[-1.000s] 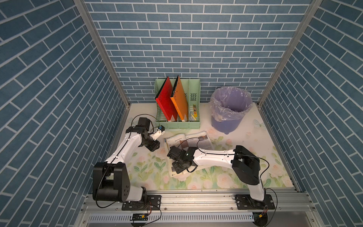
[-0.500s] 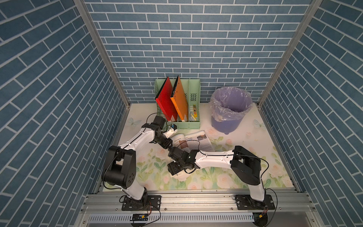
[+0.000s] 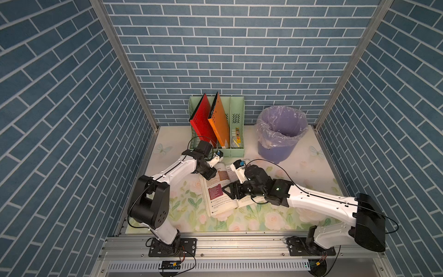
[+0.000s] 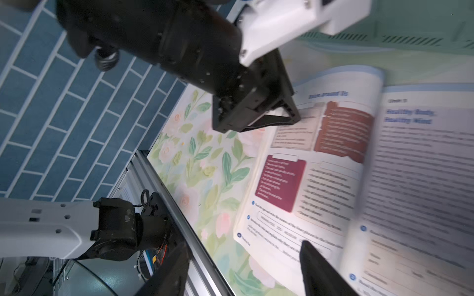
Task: Peel off the used sticky note
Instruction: Turn the page of the book at the center of the board.
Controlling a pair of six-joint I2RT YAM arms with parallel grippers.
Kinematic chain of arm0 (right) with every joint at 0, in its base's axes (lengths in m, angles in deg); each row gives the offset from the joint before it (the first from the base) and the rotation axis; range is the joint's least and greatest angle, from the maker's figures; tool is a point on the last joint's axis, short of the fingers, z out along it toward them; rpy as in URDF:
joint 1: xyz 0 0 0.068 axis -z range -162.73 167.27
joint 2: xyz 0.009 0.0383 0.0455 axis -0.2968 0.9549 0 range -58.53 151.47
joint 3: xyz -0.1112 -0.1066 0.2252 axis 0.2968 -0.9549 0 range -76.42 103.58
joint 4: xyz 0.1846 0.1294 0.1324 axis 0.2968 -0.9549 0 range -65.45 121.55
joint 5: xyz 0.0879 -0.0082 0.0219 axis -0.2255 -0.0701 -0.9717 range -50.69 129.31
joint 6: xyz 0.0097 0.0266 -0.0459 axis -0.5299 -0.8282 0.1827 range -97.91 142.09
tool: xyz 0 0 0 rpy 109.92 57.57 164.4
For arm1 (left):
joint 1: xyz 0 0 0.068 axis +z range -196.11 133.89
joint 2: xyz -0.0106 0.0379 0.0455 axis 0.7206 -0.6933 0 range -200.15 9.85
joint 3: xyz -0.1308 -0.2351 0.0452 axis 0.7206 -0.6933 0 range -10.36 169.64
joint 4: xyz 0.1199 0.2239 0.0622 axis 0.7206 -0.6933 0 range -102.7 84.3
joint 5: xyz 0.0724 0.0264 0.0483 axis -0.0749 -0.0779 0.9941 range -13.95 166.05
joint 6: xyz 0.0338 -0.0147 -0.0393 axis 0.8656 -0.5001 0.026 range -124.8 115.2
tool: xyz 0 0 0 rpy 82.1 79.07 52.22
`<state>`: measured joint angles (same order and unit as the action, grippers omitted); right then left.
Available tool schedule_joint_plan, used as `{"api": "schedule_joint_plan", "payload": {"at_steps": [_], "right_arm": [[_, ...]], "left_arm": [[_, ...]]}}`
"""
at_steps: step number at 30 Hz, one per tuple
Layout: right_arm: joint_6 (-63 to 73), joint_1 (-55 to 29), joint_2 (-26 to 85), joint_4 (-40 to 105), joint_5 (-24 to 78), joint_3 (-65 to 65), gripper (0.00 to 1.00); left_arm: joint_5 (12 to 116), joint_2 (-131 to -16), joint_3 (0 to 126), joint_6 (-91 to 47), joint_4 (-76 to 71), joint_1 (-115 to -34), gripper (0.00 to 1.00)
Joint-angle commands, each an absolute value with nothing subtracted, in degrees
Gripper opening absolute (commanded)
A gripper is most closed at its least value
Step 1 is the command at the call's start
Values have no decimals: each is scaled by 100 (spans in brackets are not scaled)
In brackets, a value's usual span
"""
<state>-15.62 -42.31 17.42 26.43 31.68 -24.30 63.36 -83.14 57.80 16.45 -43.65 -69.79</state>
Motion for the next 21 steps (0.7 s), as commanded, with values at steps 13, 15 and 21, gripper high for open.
{"api": "schedule_joint_plan", "payload": {"at_steps": [13, 15, 21], "right_arm": [[-2026, -1728, -7, 2081, 2954, -4917, 67], [-2063, -1584, 61, 2412, 2723, -5115, 67], [-1911, -1376, 621, 3035, 2189, -5131, 66]], "left_arm": [[6786, -10136, 7403, 1564, -4699, -8664, 42], [6938, -10256, 7381, 1603, -4682, -8656, 42], [6758, -9779, 6954, 1651, -4721, -8398, 42]]}}
